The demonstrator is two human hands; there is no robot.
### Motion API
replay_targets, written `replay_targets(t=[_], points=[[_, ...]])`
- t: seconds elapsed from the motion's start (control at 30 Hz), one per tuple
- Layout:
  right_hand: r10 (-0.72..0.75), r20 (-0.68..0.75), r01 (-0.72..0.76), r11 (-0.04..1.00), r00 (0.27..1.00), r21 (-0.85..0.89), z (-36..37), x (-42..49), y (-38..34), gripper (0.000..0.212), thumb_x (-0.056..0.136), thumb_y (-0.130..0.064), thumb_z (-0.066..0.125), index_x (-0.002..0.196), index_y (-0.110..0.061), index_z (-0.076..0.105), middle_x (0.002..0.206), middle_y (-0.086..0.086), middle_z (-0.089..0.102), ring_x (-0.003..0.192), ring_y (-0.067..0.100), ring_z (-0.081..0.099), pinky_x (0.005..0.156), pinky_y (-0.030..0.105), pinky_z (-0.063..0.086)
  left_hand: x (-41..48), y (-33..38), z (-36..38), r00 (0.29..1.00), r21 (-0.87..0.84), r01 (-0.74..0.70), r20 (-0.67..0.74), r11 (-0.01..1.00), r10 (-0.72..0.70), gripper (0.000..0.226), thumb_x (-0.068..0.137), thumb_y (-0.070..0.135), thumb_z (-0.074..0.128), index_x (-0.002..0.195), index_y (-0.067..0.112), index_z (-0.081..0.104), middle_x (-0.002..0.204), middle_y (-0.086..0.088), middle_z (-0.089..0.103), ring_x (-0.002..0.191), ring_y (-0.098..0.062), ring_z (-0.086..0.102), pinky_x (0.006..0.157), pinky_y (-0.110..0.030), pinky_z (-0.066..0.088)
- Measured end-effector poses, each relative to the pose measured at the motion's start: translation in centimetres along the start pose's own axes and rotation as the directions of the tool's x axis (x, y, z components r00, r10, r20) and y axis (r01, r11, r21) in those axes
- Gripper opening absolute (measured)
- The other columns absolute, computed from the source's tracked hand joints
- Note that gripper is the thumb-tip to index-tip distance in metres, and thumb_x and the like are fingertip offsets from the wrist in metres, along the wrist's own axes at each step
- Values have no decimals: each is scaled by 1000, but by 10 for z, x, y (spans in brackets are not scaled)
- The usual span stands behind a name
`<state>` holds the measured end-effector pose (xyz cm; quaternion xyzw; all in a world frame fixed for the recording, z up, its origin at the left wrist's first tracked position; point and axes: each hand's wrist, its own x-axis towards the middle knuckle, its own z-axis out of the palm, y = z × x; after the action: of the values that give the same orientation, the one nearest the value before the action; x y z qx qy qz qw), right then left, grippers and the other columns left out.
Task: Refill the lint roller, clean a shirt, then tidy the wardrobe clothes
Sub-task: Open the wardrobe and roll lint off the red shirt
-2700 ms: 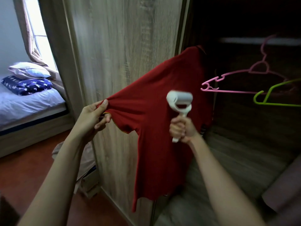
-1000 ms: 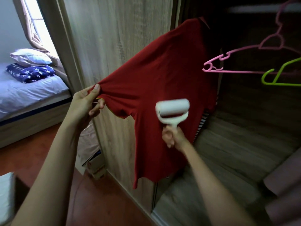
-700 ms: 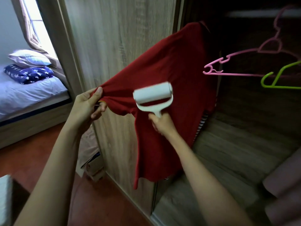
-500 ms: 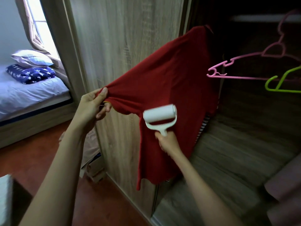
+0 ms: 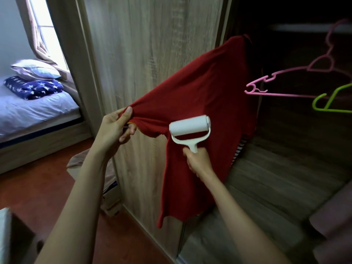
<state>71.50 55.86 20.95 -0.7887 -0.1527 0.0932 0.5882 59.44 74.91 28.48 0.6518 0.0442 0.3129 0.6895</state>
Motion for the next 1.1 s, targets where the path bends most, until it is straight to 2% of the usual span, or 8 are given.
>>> replay_targets(t=[0.17, 0.33, 0.43, 0.57, 0.67, 0.87, 0.93, 1.1], points=[[-183, -19, 184, 977, 983, 112, -17, 18, -95, 40, 84, -16, 58, 46, -15, 45, 28, -7, 34, 25, 7, 27, 36, 19, 21, -1, 3, 0, 1000, -16, -3, -4, 1000, 3, 23, 101, 27, 45, 96, 14, 63, 49, -2, 47, 27, -3, 22, 33, -14, 15], [6, 34, -12, 986, 999, 168, -14, 6, -43, 36, 85, -12, 54, 51, -13, 42, 29, -5, 30, 22, 10, 23, 34, 12, 16, 1, 3, 1, 1000, -11, -19, 8, 1000, 19, 23, 102, 24, 43, 96, 13, 63, 45, 0, 48, 26, -3, 22, 33, -14, 16], [62, 154, -97, 968, 986, 232, -9, -6, -6, 39, 83, -10, 51, 48, -17, 36, 32, -4, 26, 24, 11, 20, 38, 15, 13, -1, 1, 1, 1000, -24, -10, 10, 1000, 10, 23, 102, 24, 43, 99, 12, 62, 44, 1, 47, 27, -2, 22, 32, -13, 17], [-86, 302, -42, 918, 949, 394, -41, 21, -68, 41, 88, -7, 43, 48, -15, 40, 31, -5, 23, 22, 7, 18, 35, 11, 10, -3, 2, 3, 1000, -31, 3, -9, 1000, -4, 23, 101, 26, 44, 94, 14, 63, 46, 0, 47, 26, -2, 21, 33, -13, 16], [-203, 493, -120, 829, 846, 547, -68, 36, -100, 53, 85, -8, 36, 34, -21, 31, 27, -6, 20, 21, 6, 16, 35, 16, 2, -4, 3, 3, 1000, -23, 1, -26, 1000, -2, 24, 101, 27, 45, 98, 12, 63, 46, 0, 47, 26, -2, 22, 33, -13, 16], [-144, 727, -413, 742, 672, 528, -57, 25, 10, 41, 61, -21, 68, 33, -22, 38, 26, -7, 25, 20, 4, 21, 32, 14, 9, -8, 2, 5, 1000, -38, 5, -19, 999, -6, 24, 101, 26, 44, 105, 11, 62, 48, -1, 47, 26, -2, 22, 32, -11, 18], [-152, 737, -393, 765, 658, 509, -61, 27, 11, 42, 62, -19, 67, 32, -22, 38, 26, -8, 25, 20, 4, 22, 32, 14, 10, -9, 3, 5, 1000, -43, 9, -16, 999, -10, 24, 101, 27, 45, 103, 11, 63, 48, -1, 46, 26, -2, 21, 33, -10, 17], [-327, 643, -270, 709, 692, 651, -104, 75, -77, 47, 54, -21, 74, 33, -21, 32, 24, -8, 26, 19, 6, 18, 34, 12, 8, -11, 5, 7, 999, -36, 12, -35, 999, -13, 24, 101, 27, 44, 102, 10, 62, 46, 0, 46, 26, -2, 20, 34, -10, 15]])
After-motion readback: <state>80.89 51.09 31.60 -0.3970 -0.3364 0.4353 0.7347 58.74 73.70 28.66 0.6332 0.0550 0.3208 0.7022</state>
